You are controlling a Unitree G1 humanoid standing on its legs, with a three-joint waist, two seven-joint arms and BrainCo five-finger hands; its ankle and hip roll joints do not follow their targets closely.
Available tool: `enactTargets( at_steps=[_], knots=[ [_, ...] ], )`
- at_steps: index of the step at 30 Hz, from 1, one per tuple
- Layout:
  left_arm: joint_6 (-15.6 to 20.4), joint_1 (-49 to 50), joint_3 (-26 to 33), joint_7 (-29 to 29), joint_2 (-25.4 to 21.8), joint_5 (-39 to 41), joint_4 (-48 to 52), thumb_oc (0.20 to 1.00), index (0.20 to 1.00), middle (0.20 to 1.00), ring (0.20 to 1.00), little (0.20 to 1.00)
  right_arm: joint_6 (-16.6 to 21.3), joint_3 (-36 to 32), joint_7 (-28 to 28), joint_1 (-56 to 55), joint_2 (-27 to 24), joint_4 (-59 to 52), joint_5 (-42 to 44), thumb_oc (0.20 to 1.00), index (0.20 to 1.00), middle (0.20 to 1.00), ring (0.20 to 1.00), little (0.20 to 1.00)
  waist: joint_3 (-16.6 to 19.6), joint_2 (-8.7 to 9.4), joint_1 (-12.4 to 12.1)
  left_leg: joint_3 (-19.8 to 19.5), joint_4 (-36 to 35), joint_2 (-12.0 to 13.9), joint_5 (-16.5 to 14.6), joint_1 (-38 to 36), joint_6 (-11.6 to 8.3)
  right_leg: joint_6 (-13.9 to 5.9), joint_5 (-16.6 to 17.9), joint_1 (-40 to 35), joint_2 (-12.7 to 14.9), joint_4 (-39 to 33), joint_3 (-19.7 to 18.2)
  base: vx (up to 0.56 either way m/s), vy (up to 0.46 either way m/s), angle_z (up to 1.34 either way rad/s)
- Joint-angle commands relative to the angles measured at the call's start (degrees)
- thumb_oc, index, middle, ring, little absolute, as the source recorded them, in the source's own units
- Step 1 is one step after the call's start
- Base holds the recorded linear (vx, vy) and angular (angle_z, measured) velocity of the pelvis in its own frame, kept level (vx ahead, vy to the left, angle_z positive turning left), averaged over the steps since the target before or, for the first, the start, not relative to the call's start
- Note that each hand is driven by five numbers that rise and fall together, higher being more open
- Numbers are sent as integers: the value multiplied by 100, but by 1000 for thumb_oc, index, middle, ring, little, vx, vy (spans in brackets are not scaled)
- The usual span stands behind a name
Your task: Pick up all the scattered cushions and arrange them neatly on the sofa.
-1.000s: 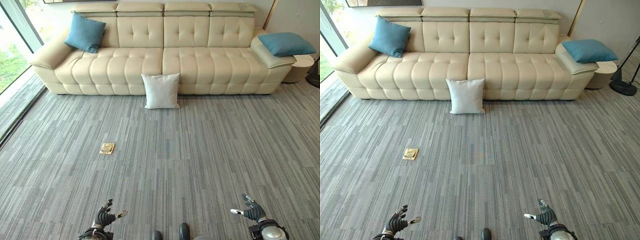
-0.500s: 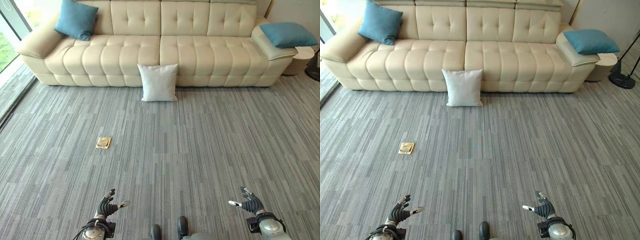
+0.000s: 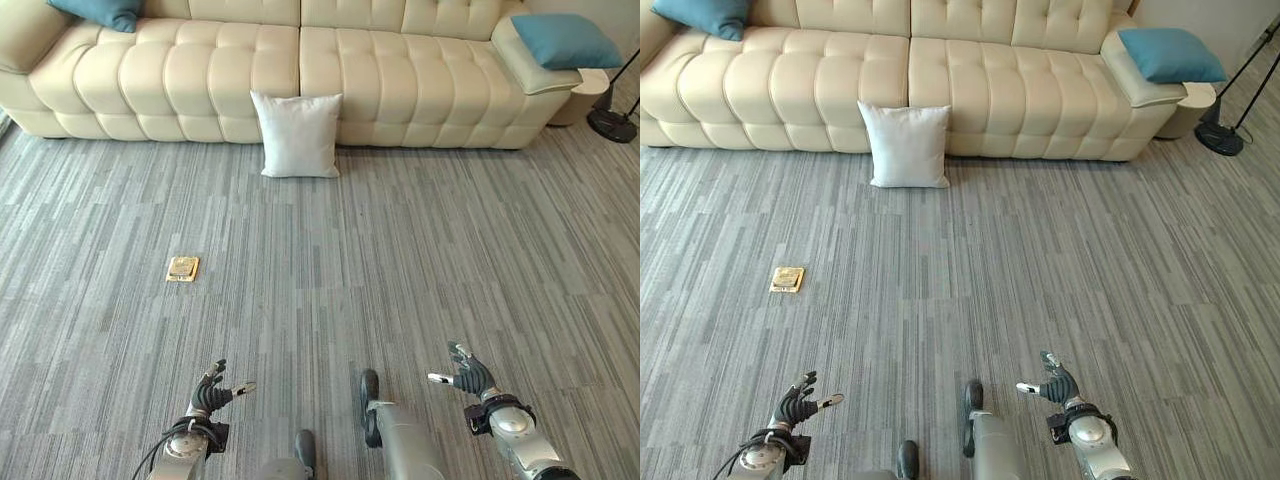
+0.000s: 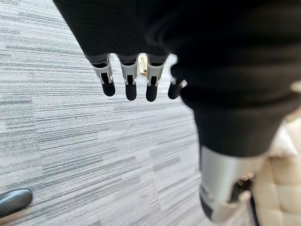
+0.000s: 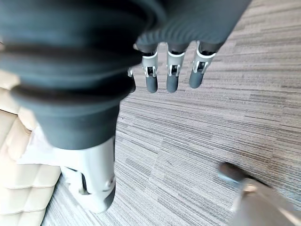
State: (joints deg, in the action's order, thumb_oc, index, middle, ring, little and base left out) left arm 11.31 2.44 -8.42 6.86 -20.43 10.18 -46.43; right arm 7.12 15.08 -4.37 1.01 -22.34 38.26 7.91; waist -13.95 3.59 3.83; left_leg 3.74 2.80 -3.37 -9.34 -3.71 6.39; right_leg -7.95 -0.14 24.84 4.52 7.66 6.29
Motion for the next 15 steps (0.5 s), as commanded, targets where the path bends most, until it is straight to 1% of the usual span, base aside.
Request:
enactTargets(
  at_steps=[1,2,3,4,6,7,8,9,10,11,12,13,14,15],
  knots=[
    [200,139,72,70,-144,124,254,1000,1000,1000,1000,1000,211,-95,-47,33,-184,-74,47,1000,1000,1000,1000,1000,225,-99,128,-465,393,-39,-459,-722,-585,-175,274,-430,33,-9,230,387,-139,46],
    [201,157,28,48,-132,89,272,1000,1000,1000,1000,1000,212,-128,-27,-61,-209,-97,57,1000,1000,1000,1000,1000,255,-105,158,-557,434,-38,-511,-807,-621,-147,268,-503,29,-12,151,392,-162,55],
    [206,181,10,31,-112,69,285,1000,1000,1000,1000,1000,211,-139,-14,-114,-220,-93,61,1000,1000,1000,1000,1000,293,-110,162,-612,481,-14,-465,-854,-678,-68,322,-546,-5,32,102,381,-184,67],
    [199,183,-3,30,-82,65,262,1000,1000,1000,1000,1000,220,-169,-17,-154,-233,-54,66,1000,1000,1000,1000,1000,335,-131,171,-664,579,27,-329,-854,-779,-4,357,-575,-63,103,75,374,-220,85],
    [196,200,-66,-9,-25,64,229,1000,1000,1000,1000,1000,238,-231,-32,-229,-262,-17,83,1000,1000,1000,1000,1000,413,-211,200,-701,839,185,32,-812,-1017,116,293,-729,-131,116,159,364,-241,59],
    [187,208,-176,-46,-9,31,277,1000,1000,1000,1000,1000,270,-295,-39,-309,-326,-45,140,1000,1000,1000,1000,1000,461,-283,247,-607,1358,379,528,-639,-1255,260,148,-966,-253,85,198,274,-188,22],
    [187,208,-176,-46,-12,32,278,1000,1000,1000,1000,1000,270,-295,-39,-309,-323,-45,140,1000,1000,1000,1000,1000,472,-265,258,-618,1348,359,550,-623,-1252,257,162,-956,-232,73,200,277,-180,29],
    [176,208,-214,-59,-24,16,314,1000,1000,1000,1000,1000,270,-318,-64,-326,-338,-30,175,1000,1000,1000,1000,1000,504,-276,277,-489,1510,463,757,-551,-1300,337,42,-1074,-261,55,224,209,-130,25],
    [187,137,-275,-97,-35,28,369,1000,1000,1000,1000,1000,271,-310,-73,-307,-383,7,204,1000,1000,1000,1000,1000,446,-236,235,-268,1700,515,794,-173,-1235,413,-134,-1324,-242,-20,201,352,-177,63],
    [192,82,-345,-123,-32,15,398,1000,1000,1000,1000,1000,280,-319,-81,-290,-391,31,208,1000,1000,1000,1000,1000,408,-184,187,-10,1509,558,536,155,-1091,425,-276,-1520,-185,-74,211,265,-123,53],
    [192,83,-346,-123,-32,15,399,1000,1000,1000,1000,1000,281,-320,-80,-291,-392,32,208,1000,1000,1000,1000,1000,400,-189,180,-5,1518,565,520,145,-1090,423,-286,-1529,-192,-67,208,307,-87,35],
    [184,83,-382,-168,-82,-34,521,1000,1000,1000,1000,1000,268,-355,-99,-305,-412,46,198,1000,1000,1000,1000,1000,352,-109,95,261,1211,586,227,614,-976,427,-440,-1765,-114,-127,225,218,-48,-10],
    [179,91,-381,-183,-110,-44,552,1000,1000,1000,1000,1000,262,-362,-103,-301,-416,46,187,1000,1000,1000,1000,1000,362,-80,66,290,1031,571,228,780,-963,431,-480,-1827,-106,-149,206,217,-49,-1],
    [178,93,-382,-183,-112,-44,554,1000,1000,1000,1000,1000,262,-362,-103,-303,-415,46,186,1000,1000,1000,1000,1000,358,-78,63,293,1030,569,222,770,-962,429,-488,-1834,-104,-146,203,221,-19,11]
  ],
)
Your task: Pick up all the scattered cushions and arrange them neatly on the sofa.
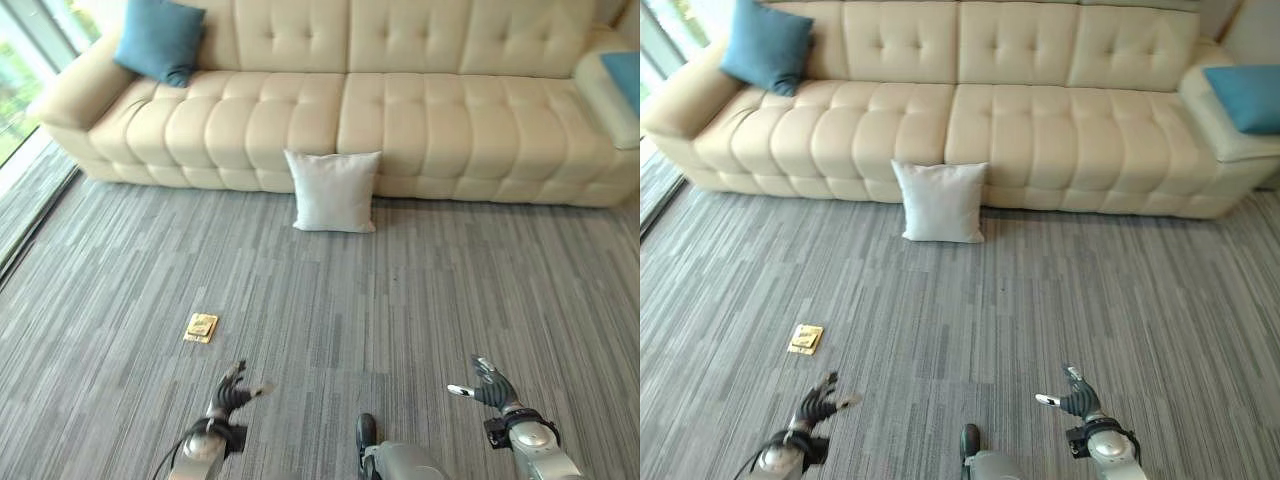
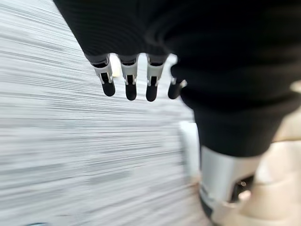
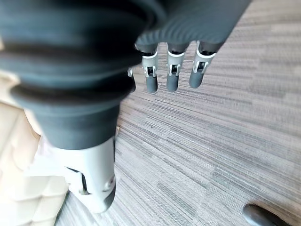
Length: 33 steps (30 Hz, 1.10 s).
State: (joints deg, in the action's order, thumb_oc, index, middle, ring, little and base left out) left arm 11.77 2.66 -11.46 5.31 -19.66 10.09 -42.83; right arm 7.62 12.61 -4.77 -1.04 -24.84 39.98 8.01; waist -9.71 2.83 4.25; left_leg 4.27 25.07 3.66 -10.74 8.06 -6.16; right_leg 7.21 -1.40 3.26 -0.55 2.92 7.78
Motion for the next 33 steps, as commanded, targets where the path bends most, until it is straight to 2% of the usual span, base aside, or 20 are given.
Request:
enactTargets(
  at_steps=[1,2,3,5,8,12,13,14,15,16,17,18,21,24,25,27,28,30,31,33],
  knots=[
    [113,113,-73,-21,-228,-90,157,1000,1000,1000,1000,1000,211,-104,-77,-99,-150,-110,159,1000,1000,1000,1000,1000,-103,35,-72,220,-1527,-78,672,-58,248,-1071,-446,113,334,264,-15,177,-13,3],
    [113,115,-74,-21,-229,-91,156,1000,1000,1000,1000,1000,212,-103,-78,-101,-148,-109,158,1000,1000,1000,1000,1000,-110,41,-73,222,-1540,-82,674,-78,245,-1071,-453,99,337,263,-17,388,0,-27],
    [100,134,-52,-30,-230,-29,101,1000,1000,1000,1000,1000,202,-53,-99,-64,-94,-40,160,1000,1000,1000,1000,1000,-134,35,-215,121,-1879,-14,1127,292,190,-1068,-544,-195,223,135,-116,342,33,-41],
    [92,133,-15,0,-230,-13,-4,1000,1000,1000,1000,1000,199,-22,-116,-50,-54,24,136,1000,1000,1000,1000,1000,-142,49,-311,59,-2180,-18,1392,457,149,-1098,-602,-456,161,47,-222,393,66,-33],
    [88,156,58,34,-212,45,-63,1000,1000,1000,1000,1000,169,-8,-124,-62,-16,82,94,1000,1000,1000,1000,1000,-85,100,-405,334,-2344,10,1535,705,143,-1145,-710,-810,167,-12,-366,350,121,-20],
    [87,234,156,49,-199,-9,-204,1000,1000,1000,1000,1000,142,-14,-55,-119,42,87,4,1000,1000,1000,1000,1000,37,103,-483,322,-2214,-23,1554,564,242,-1248,-827,-1038,264,180,-523,385,214,-31],
    [101,234,173,51,-206,7,-230,1000,1000,1000,1000,1000,146,-9,-20,-116,84,127,-10,1000,1000,1000,1000,1000,102,137,-513,350,-2099,-84,1454,554,308,-1343,-811,-1043,381,337,-546,346,242,-51],
    [73,209,170,36,-244,-9,-239,1000,1000,1000,1000,1000,126,34,20,-82,151,116,-23,1000,1000,1000,1000,1000,108,236,-529,424,-1975,-201,1264,405,446,-1524,-465,-862,598,864,-582,341,240,-46],
    [72,207,170,36,-242,-9,-239,1000,1000,1000,1000,1000,126,33,20,-81,150,116,-23,1000,1000,1000,1000,1000,124,225,-536,427,-1978,-186,1273,425,444,-1521,-449,-840,584,858,-589,366,285,-51],
    [54,154,189,59,-319,-10,-190,1000,1000,1000,1000,1000,115,64,41,-7,158,9,-59,1000,1000,1000,1000,1000,45,260,-516,451,-1904,-314,1045,228,647,-1706,141,-496,736,1713,-688,167,147,-30],
    [54,153,189,59,-317,-10,-190,1000,1000,1000,1000,1000,114,63,42,-6,157,9,-59,1000,1000,1000,1000,1000,62,248,-525,456,-1906,-298,1053,248,644,-1703,158,-474,721,1704,-696,327,258,-9],
    [45,86,178,61,-368,-7,-191,1000,1000,1000,1000,1000,114,92,32,58,192,-75,-47,1000,1000,1000,1000,1000,10,183,-472,461,-1961,-322,882,-39,751,-1737,438,-125,756,2294,-670,152,110,18],
    [44,19,138,74,-370,-42,-227,1000,1000,1000,1000,1000,107,132,57,107,238,-150,-25,1000,1000,1000,1000,1000,-40,110,-385,435,-2041,-377,725,-366,813,-1632,453,237,817,2510,-460,350,183,10],
    [46,18,98,64,-353,-48,-226,1000,1000,1000,1000,1000,91,186,68,169,189,-151,-44,1000,1000,1000,1000,1000,-106,29,-277,342,-2138,-456,505,-738,829,-1544,233,623,834,1977,-72,300,57,-4],
    [37,44,81,56,-328,-16,-188,1000,1000,1000,1000,1000,67,205,61,204,174,-121,-36,1000,1000,1000,1000,1000,-166,0,-202,313,-2150,-498,347,-951,817,-1540,173,918,848,1512,177,410,22,9],
    [41,38,69,50,-306,-16,-193,1000,1000,1000,1000,1000,72,206,58,220,171,-117,-23,1000,1000,1000,1000,1000,-207,3,-152,270,-2104,-537,245,-1045,803,-1555,181,1011,840,1166,245,398,-27,9],
    [50,8,74,43,-252,-61,-246,1000,1000,1000,1000,1000,57,204,73,225,133,-135,-36,1000,1000,1000,1000,1000,-249,48,-37,142,-1932,-653,-35,-1262,721,-1660,339,1190,922,326,229,497,-94,27],
    [54,-12,161,70,-197,-58,-383,1000,1000,1000,1000,1000,36,219,72,269,131,-47,-86,1000,1000,1000,1000,1000,-248,28,-26,78,-1819,-621,-232,-1481,611,-1734,466,1273,1060,91,520,700,-223,40],
    [52,25,175,58,-188,-74,-410,1000,1000,1000,1000,1000,52,193,90,194,103,-89,-94,1000,1000,1000,1000,1000,-170,27,-6,-4,-1821,-622,-269,-1672,541,-1736,523,1248,1120,157,530,795,-357,25],
    [62,105,216,83,-139,-48,-492,1000,1000,1000,1000,1000,71,146,124,62,60,-165,-65,1000,1000,1000,1000,1000,-50,-28,6,-142,-1585,-457,-14,-1805,301,-1577,590,1052,1053,354,582,657,-392,41]
  ],
)
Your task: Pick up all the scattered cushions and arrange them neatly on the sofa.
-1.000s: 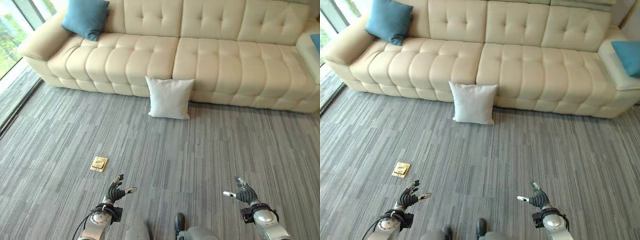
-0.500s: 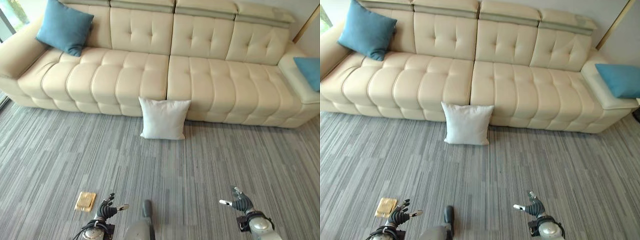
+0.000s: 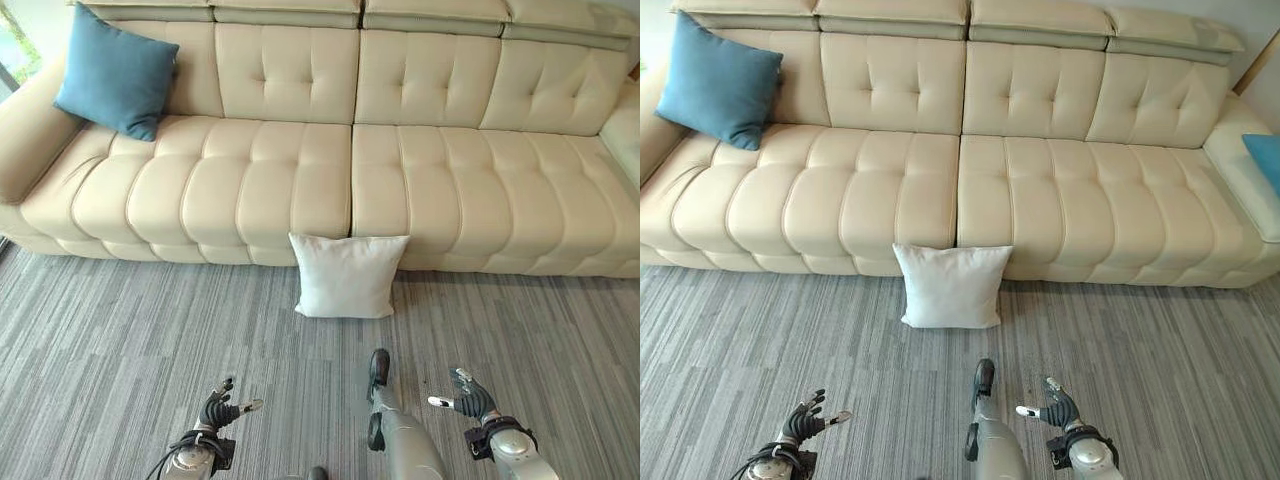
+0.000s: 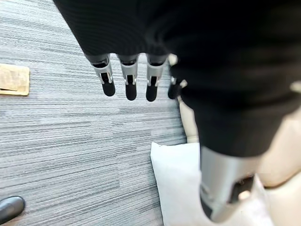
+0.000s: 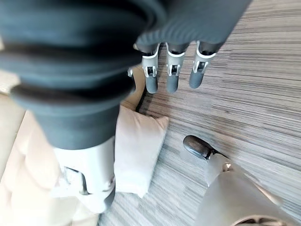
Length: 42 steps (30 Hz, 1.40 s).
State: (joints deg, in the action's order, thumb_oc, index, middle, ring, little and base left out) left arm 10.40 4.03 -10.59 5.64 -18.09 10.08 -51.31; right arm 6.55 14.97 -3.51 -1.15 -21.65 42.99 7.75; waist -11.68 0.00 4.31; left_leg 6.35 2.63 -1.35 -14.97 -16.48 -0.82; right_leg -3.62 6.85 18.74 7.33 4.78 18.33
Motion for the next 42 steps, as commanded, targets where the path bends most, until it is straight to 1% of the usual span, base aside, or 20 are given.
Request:
enactTargets(
  at_steps=[1,2,3,4,5,6,8,10,11,13,16,17,22,28,32,35,36,38,40,42],
  knots=[
    [208,35,125,32,-250,-3,364,1000,1000,1000,1000,1000,212,-124,12,-41,-305,-584,-31,1000,1000,1000,1000,1000,206,174,9,-339,966,331,831,668,-505,-341,-372,-690,108,191,-417,444,-400,58],
    [209,56,113,21,-250,9,405,1000,1000,1000,1000,1000,239,-124,2,-85,-348,-633,-10,1000,1000,1000,1000,1000,215,170,10,-357,1343,452,1167,824,-606,-237,-456,-817,18,161,-408,450,-475,53],
    [226,52,72,-11,-245,69,464,1000,1000,1000,1000,1000,272,-118,-9,-93,-410,-625,41,1000,1000,1000,1000,1000,194,238,-2,-391,2042,502,1617,1145,-664,-63,-606,-1024,-89,99,-455,335,-385,0],
    [214,52,62,-7,-237,92,466,1000,1000,1000,1000,1000,253,-117,-16,-92,-414,-567,78,1000,1000,1000,1000,1000,198,240,-8,-306,2118,584,1687,1190,-660,12,-722,-1146,-180,54,-486,313,-329,-23],
    [199,33,36,-24,-233,119,498,1000,1000,1000,1000,1000,244,-106,-10,-87,-419,-539,84,1000,1000,1000,1000,1000,183,269,-44,-291,2274,595,1658,1355,-624,53,-808,-1222,-200,48,-542,304,-232,-38],
    [190,14,-46,-46,-209,131,568,1000,1000,1000,1000,1000,233,-82,-35,-79,-449,-523,83,1000,1000,1000,1000,1000,134,320,-107,-190,2089,571,1384,1654,-485,67,-917,-1399,-219,18,-613,288,-175,-29],
    [184,33,-112,-65,-219,51,629,1000,1000,1000,1000,1000,229,-90,-66,-69,-476,-503,65,1000,1000,1000,1000,1000,107,377,-165,-72,1686,553,1172,1929,-411,41,-1017,-1536,-241,-33,-665,212,-92,-8],
    [168,55,-119,-67,-245,45,687,1000,1000,1000,1000,1000,221,-91,-99,-42,-487,-459,47,1000,1000,1000,1000,1000,80,370,-233,-32,1185,611,1160,2041,-422,25,-1095,-1608,-291,-16,-713,133,-2,-36],
    [178,84,-88,-67,-278,37,682,1000,1000,1000,1000,1000,230,-81,-121,-17,-478,-419,29,1000,1000,1000,1000,1000,70,367,-277,6,846,676,1267,1946,-487,12,-1131,-1700,-338,-2,-748,124,40,-73],
    [183,81,-83,-55,-287,17,627,1000,1000,1000,1000,1000,228,-84,-125,-25,-471,-445,5,1000,1000,1000,1000,1000,124,365,-286,-59,769,664,1275,1878,-508,-18,-1151,-1784,-364,-43,-774,103,64,-47],
    [177,73,-90,-50,-296,-24,571,1000,1000,1000,1000,1000,237,-92,-141,-16,-469,-427,-28,1000,1000,1000,1000,1000,188,332,-284,0,514,628,1178,1676,-466,-55,-1154,-1857,-378,-59,-808,72,77,-9],
    [168,73,-103,-56,-328,-93,577,1000,1000,1000,1000,1000,227,-117,-146,-24,-479,-428,-36,1000,1000,1000,1000,1000,279,302,-247,47,347,588,1091,1502,-415,-76,-1145,-1913,-372,-69,-859,43,65,-27],
    [168,16,-94,-51,-420,-161,641,1000,1000,1000,1000,1000,204,-130,-116,-56,-428,-366,-45,1000,1000,1000,1000,1000,410,262,-202,60,83,508,1023,1207,-315,-132,-1112,-1992,-298,-68,-888,9,89,4],
    [166,14,-80,-27,-389,-149,534,1000,1000,1000,1000,1000,179,10,-68,-2,-324,-316,-85,1000,1000,1000,1000,1000,430,233,-229,-29,26,423,1004,1148,-252,-131,-1113,-2000,-270,-53,-932,-20,17,8],
    [179,-32,-112,10,-371,-9,727,1000,1000,1000,1000,1000,166,67,-139,151,-333,-243,-73,1000,1000,1000,1000,1000,274,274,-298,-176,501,300,1142,1601,-382,-108,-1014,-1935,-173,-204,-896,-124,4,14],
    [177,-87,-147,32,-343,4,800,1000,1000,1000,1000,1000,148,10,-207,225,-364,-177,-94,1000,1000,1000,1000,1000,281,263,-272,-173,570,313,965,1585,-414,-140,-957,-1802,-47,-190,-786,-124,99,26],
    [177,-77,-158,46,-336,-22,829,1000,1000,1000,1000,1000,130,7,-197,220,-347,-199,-116,1000,1000,1000,1000,1000,296,219,-244,-180,490,319,890,1501,-374,-169,-951,-1743,-40,-145,-800,-35,106,14],
    [179,-128,-184,68,-337,-24,827,1000,1000,1000,1000,1000,138,16,-223,295,-347,-143,-130,1000,1000,1000,1000,1000,292,173,-228,-248,387,315,892,1476,-358,-207,-950,-1634,-28,-54,-823,-48,124,11],
    [186,-197,-184,106,-367,-51,760,1000,1000,1000,1000,1000,97,14,-264,359,-316,-71,-165,1000,1000,1000,1000,1000,278,147,-205,-322,276,213,831,1475,-254,-276,-858,-1514,39,22,-906,-71,198,10],
    [202,-255,-153,165,-409,-78,692,1000,1000,1000,1000,1000,53,2,-328,472,-262,65,-201,1000,1000,1000,1000,1000,240,131,-219,-237,151,94,791,1493,-101,-386,-733,-1396,131,-4,-1003,-84,210,-9]
  ],
)
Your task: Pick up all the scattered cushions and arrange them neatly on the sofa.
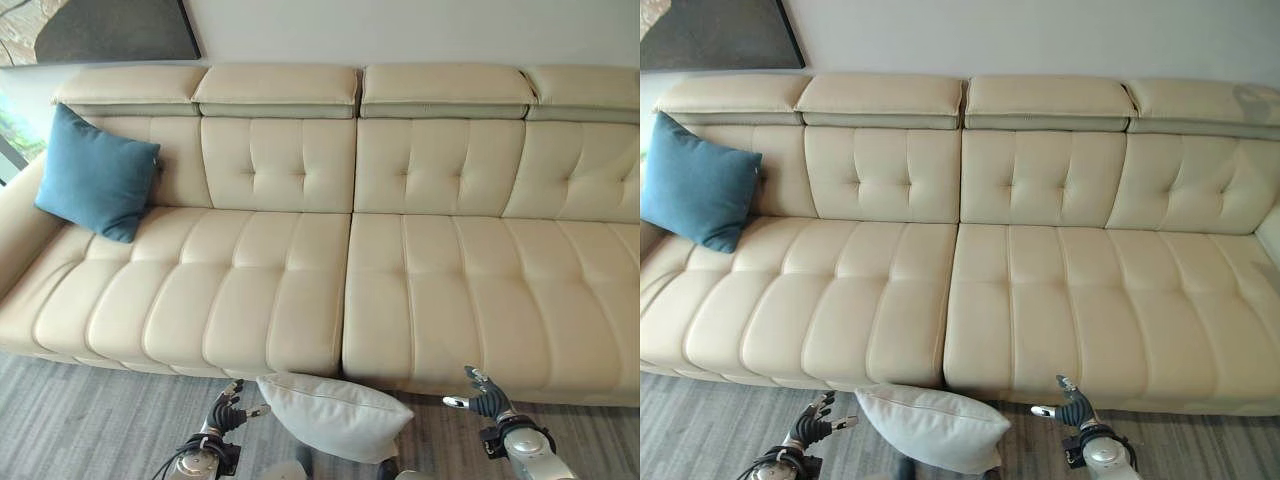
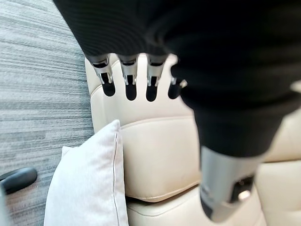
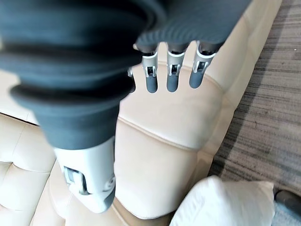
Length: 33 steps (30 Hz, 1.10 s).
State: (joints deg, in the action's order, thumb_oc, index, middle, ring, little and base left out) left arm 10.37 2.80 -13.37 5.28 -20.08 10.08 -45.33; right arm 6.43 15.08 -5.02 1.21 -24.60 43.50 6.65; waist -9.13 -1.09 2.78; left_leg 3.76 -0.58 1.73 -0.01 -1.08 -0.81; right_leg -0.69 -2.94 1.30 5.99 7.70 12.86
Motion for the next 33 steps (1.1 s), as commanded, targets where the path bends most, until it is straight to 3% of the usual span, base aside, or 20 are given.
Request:
enactTargets(
  at_steps=[1,4,6,8,11,14,15,16,21,23,24,25,26,27,28,33],
  knots=[
    [213,-170,164,218,-235,-40,69,1000,1000,1000,1000,1000,49,1,-204,318,52,61,-88,1000,1000,1000,1000,1000,-51,244,-77,69,450,-256,-712,-15,-59,-723,307,416,310,-306,-492,-98,133,-24],
    [230,-268,220,261,-302,3,-4,1000,1000,1000,1000,1000,37,30,-224,455,85,130,-78,1000,1000,1000,1000,1000,-130,253,-120,147,495,-309,-723,140,-4,-787,375,594,376,-301,-558,-108,81,-25],
    [288,-553,258,366,-378,112,-136,1000,1000,1000,1000,1000,43,81,-300,781,112,328,-6,1000,1000,1000,1000,1000,-387,288,-162,243,753,-371,-768,529,41,-828,450,942,496,-191,-648,-304,93,-24],
    [388,-1045,243,539,-455,393,-301,1000,1000,1000,1000,1000,75,177,-464,1273,88,543,201,1000,1000,1000,1000,1000,-818,326,-191,296,1279,-351,-784,1224,17,-761,498,1517,617,74,-746,-351,14,-17],
    [510,-1901,-79,808,-576,696,-687,1000,1000,1000,1000,1000,170,329,-862,2200,13,992,599,1000,1000,1000,1000,1000,-1297,338,-127,249,2210,-270,-865,2522,-35,-660,439,2608,564,607,-877,-325,-91,11],
    [533,-2583,-334,909,-685,787,-972,1000,1000,1000,1000,1000,240,509,-1054,2965,-29,1366,847,1000,1000,1000,1000,1000,-1514,337,-39,242,2781,-152,-910,3441,-52,-605,382,3514,496,1075,-987,-251,-58,12],
    [547,-3298,-607,1017,-792,873,-1118,1000,1000,1000,1000,1000,290,751,-1220,3770,-83,1727,1026,1000,1000,1000,1000,1000,-1687,242,-16,156,3425,33,-1141,4344,-95,-598,138,4394,386,1670,-1087,-179,-35,11],
    [549,-3310,-607,1015,-792,875,-1125,1000,1000,1000,1000,1000,294,751,-1218,3782,-84,1736,1028,1000,1000,1000,1000,1000,-1673,238,-16,154,3446,37,-1148,4378,-95,-598,133,4425,384,1685,-1087,-169,-23,-4],
    [535,-4332,-988,1182,-875,820,-1405,1000,1000,1000,1000,1000,396,1145,-1320,4796,90,1731,1271,1000,1000,1000,1000,1000,-1670,205,32,51,4206,166,-1218,5912,-67,-567,17,5856,308,2352,-1221,-99,-7,-9],
    [415,-5558,-1461,1573,-876,541,-1897,1000,1000,1000,1000,1000,520,1608,-1527,5745,809,1571,1448,1000,1000,1000,1000,1000,-1587,178,46,-3,4644,139,-1254,6898,-14,-555,-16,6814,271,2803,-1304,-44,11,-7],
    [418,-5568,-1463,1572,-877,543,-1905,1000,1000,1000,1000,1000,521,1606,-1527,5753,810,1576,1449,1000,1000,1000,1000,1000,-1579,178,46,-4,4652,138,-1256,6917,-14,-555,-19,6833,272,2812,-1305,-3,10,4],
    [396,-6042,-1550,1771,-797,628,-1987,1000,1000,1000,1000,1000,622,1647,-1585,6021,1133,1555,1746,953,953,953,953,953,-1525,128,8,-25,4685,66,-1247,7125,15,-548,-28,7072,261,2931,-1309,13,5,4],
    [403,-6234,-1584,1866,-751,649,-1962,1000,1000,1000,1000,1000,656,1632,-1586,6092,1264,1520,1856,382,382,382,382,382,-1492,100,-16,-30,4692,42,-1240,7198,25,-545,-33,7157,274,2960,-1299,15,8,6],
    [450,-6328,-1569,1950,-725,689,-1900,890,890,890,890,890,735,1629,-1609,6125,1375,1406,1975,200,200,200,200,200,-1463,80,-41,-49,4698,19,-1235,7255,38,-539,-39,7214,272,2988,-1302,14,3,5],
    [563,-6430,-1573,2098,-672,711,-1564,200,200,200,200,200,879,1570,-1598,6162,1498,1150,2143,200,200,200,200,200,-1432,52,-77,-93,4666,-27,-1214,7309,46,-537,-43,7278,276,2996,-1298,13,9,8],
    [798,-6213,-1531,2361,-455,562,-544,200,200,200,200,200,1158,1408,-1527,5980,1568,536,2276,200,200,200,200,200,-1318,44,-115,-163,4442,-85,-1164,7175,52,-561,-16,7171,313,2835,-1281,6,13,11]
  ],
)
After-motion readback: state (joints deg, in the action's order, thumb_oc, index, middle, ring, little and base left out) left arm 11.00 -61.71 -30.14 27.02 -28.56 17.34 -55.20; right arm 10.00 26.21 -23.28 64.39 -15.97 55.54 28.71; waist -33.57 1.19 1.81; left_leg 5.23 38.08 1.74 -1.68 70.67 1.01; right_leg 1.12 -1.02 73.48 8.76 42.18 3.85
